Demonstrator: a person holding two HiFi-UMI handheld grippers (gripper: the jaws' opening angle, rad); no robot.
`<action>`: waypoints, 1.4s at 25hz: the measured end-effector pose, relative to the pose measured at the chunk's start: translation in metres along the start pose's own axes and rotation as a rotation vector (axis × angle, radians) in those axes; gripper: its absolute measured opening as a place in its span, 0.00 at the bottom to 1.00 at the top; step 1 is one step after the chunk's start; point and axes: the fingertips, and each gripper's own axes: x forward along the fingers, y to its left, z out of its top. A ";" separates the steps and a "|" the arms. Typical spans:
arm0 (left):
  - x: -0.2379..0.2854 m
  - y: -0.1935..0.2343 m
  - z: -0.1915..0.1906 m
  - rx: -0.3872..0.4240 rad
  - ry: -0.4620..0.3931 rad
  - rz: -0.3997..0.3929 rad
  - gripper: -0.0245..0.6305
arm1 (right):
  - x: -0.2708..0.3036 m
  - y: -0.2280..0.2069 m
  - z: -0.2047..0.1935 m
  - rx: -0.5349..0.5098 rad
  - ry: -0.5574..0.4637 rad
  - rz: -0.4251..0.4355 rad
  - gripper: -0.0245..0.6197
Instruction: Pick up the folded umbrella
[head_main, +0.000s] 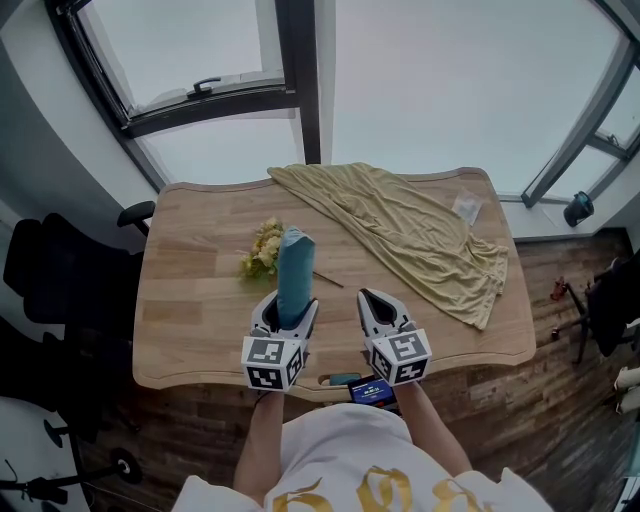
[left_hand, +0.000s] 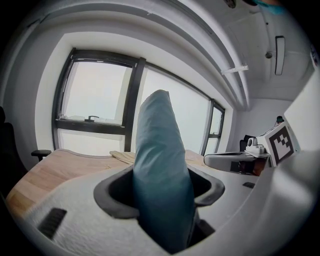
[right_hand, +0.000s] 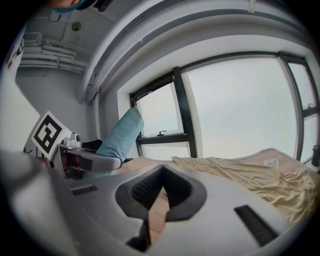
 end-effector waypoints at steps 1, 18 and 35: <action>-0.001 0.000 0.000 -0.002 -0.002 0.000 0.48 | 0.000 0.000 0.000 -0.001 0.001 0.001 0.05; -0.001 -0.001 -0.002 -0.023 -0.008 -0.011 0.48 | 0.000 -0.001 -0.003 -0.013 0.014 0.003 0.05; 0.006 0.006 -0.010 -0.037 0.011 -0.014 0.48 | 0.008 -0.004 -0.010 -0.004 0.035 -0.001 0.05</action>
